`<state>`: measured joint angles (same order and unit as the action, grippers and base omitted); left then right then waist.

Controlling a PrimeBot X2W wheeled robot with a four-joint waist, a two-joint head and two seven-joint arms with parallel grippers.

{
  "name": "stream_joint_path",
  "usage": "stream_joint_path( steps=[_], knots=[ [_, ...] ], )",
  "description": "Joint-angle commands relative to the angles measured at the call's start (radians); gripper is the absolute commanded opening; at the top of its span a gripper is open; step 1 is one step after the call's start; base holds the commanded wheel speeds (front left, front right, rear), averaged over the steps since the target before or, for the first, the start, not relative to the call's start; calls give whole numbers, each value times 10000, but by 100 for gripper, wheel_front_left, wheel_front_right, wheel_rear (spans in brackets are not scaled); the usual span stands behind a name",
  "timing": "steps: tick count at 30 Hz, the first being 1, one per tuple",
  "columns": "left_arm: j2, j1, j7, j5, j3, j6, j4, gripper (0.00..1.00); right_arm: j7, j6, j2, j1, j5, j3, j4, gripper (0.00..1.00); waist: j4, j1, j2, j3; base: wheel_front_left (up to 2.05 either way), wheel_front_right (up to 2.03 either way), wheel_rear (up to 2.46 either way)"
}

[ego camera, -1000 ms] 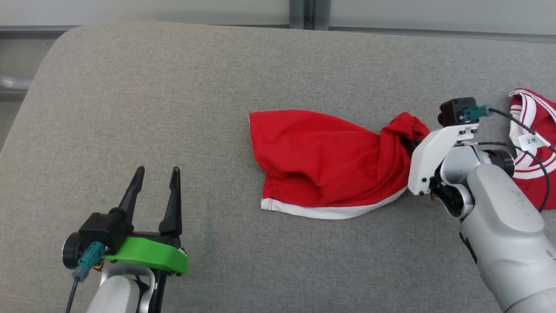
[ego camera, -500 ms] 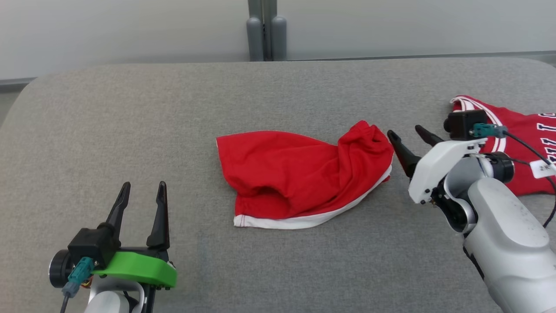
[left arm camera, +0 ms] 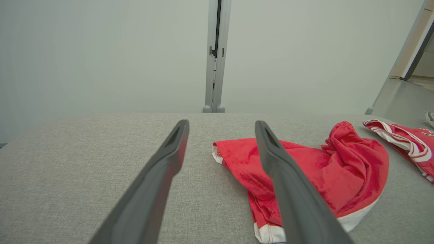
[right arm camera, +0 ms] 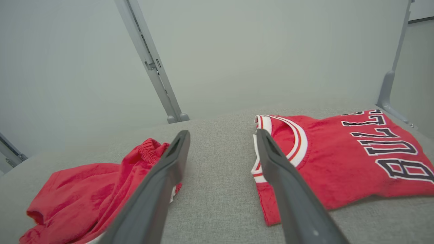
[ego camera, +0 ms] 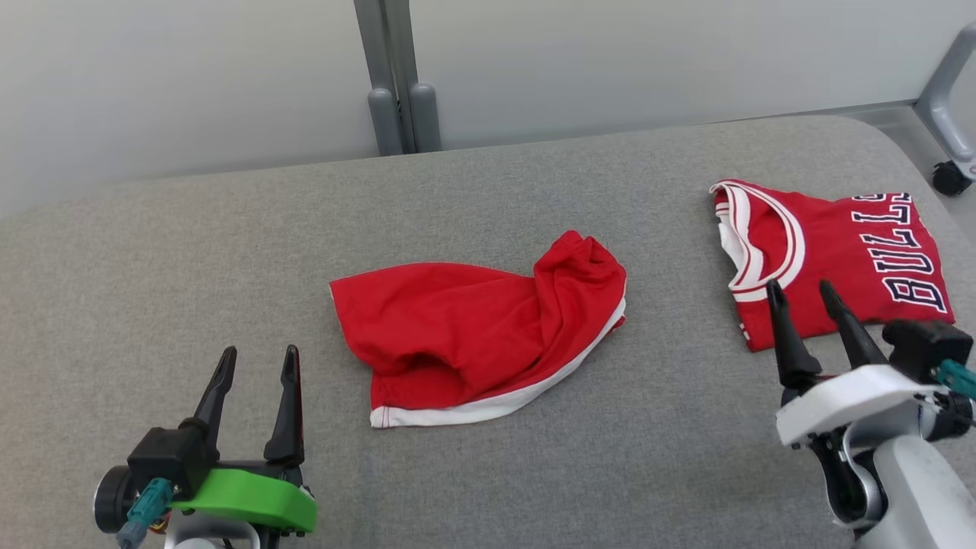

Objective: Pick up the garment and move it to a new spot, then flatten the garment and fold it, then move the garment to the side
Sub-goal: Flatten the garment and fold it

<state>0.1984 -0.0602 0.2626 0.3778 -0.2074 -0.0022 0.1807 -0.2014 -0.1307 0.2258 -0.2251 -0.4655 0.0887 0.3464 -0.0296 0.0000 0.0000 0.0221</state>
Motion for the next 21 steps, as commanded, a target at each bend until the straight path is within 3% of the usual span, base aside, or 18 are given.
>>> stream_joint_path(
  steps=[1, 7, 21],
  knots=[
    [17, 152, 26, 62, 5, 46, -28, 100, -159, 1, -92, 279, 104, -185, -170, 100, -91, 0, 0, -120, 0, 0, 0],
    [40, 315, 16, 111, -5, 121, -152, 100, -395, 1, -450, 1004, 493, -620, -801, 100, -159, 0, 0, -142, 0, 0, 0],
    [176, 33, -90, 119, -98, 195, -229, 100, -195, 1, -641, 918, 876, -595, -1264, 100, -151, 0, 0, -4, 0, 0, 0]
  ],
)
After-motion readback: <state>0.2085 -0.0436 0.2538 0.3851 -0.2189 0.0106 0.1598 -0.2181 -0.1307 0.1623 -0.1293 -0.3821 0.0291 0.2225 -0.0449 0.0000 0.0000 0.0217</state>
